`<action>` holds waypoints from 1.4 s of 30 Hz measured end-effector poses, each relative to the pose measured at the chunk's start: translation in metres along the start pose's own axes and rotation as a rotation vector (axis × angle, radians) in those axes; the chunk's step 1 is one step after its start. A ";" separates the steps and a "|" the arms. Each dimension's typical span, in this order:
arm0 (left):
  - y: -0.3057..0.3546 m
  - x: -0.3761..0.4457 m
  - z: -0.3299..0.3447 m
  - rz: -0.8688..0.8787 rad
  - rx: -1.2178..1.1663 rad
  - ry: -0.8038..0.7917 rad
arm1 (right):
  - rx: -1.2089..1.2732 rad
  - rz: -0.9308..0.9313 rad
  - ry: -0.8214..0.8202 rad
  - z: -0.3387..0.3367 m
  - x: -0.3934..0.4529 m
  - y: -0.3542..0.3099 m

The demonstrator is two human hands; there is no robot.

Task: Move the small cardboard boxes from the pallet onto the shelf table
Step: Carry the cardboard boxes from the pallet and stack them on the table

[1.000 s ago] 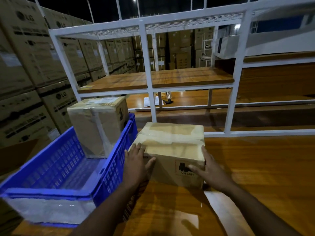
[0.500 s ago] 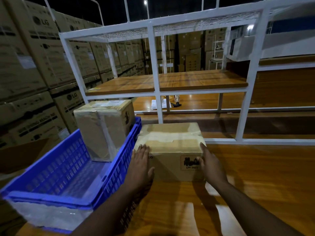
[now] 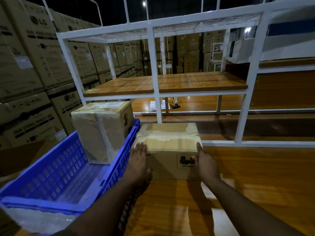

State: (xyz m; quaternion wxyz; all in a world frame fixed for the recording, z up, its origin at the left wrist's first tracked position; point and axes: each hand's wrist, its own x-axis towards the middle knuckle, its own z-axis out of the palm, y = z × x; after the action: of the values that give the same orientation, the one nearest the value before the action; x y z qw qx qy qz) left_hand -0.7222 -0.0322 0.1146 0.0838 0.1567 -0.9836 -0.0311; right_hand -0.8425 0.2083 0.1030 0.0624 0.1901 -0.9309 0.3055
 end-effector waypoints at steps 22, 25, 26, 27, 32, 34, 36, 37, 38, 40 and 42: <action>0.009 -0.006 -0.002 0.110 0.018 -0.056 | -0.458 -0.249 -0.110 0.007 -0.016 -0.025; 0.009 -0.005 -0.010 0.118 -0.014 -0.090 | -0.478 -0.225 -0.154 -0.001 -0.014 -0.030; 0.008 -0.004 -0.014 0.123 -0.029 -0.102 | -0.478 -0.213 -0.167 -0.004 -0.014 -0.034; 0.007 -0.004 -0.016 0.126 -0.041 -0.115 | -0.472 -0.202 -0.176 -0.007 -0.015 -0.037; 0.007 -0.014 -0.016 0.064 -0.117 0.020 | -0.301 -0.239 -0.018 -0.010 -0.038 -0.052; 0.013 -0.026 -0.012 0.084 -0.149 0.085 | -0.272 -0.270 0.032 -0.006 -0.050 -0.056; 0.019 -0.038 -0.010 0.112 -0.171 0.114 | -0.253 -0.289 0.030 0.000 -0.060 -0.060; 0.021 -0.045 -0.009 0.118 -0.172 0.130 | -0.244 -0.301 0.030 0.003 -0.064 -0.062; 0.023 -0.051 -0.008 0.121 -0.170 0.143 | -0.233 -0.313 0.032 0.004 -0.068 -0.066; 0.026 -0.063 -0.006 0.130 -0.174 0.164 | -0.199 -0.332 0.039 0.005 -0.076 -0.073; 0.025 -0.074 -0.003 0.141 -0.199 0.186 | -0.165 -0.349 0.033 0.006 -0.084 -0.079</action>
State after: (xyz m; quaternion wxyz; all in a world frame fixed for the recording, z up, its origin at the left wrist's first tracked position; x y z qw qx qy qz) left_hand -0.6601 0.0147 0.1083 0.1915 0.0802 -0.9723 -0.1077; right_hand -0.7341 0.1726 0.1216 0.1451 0.3377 -0.9047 0.2156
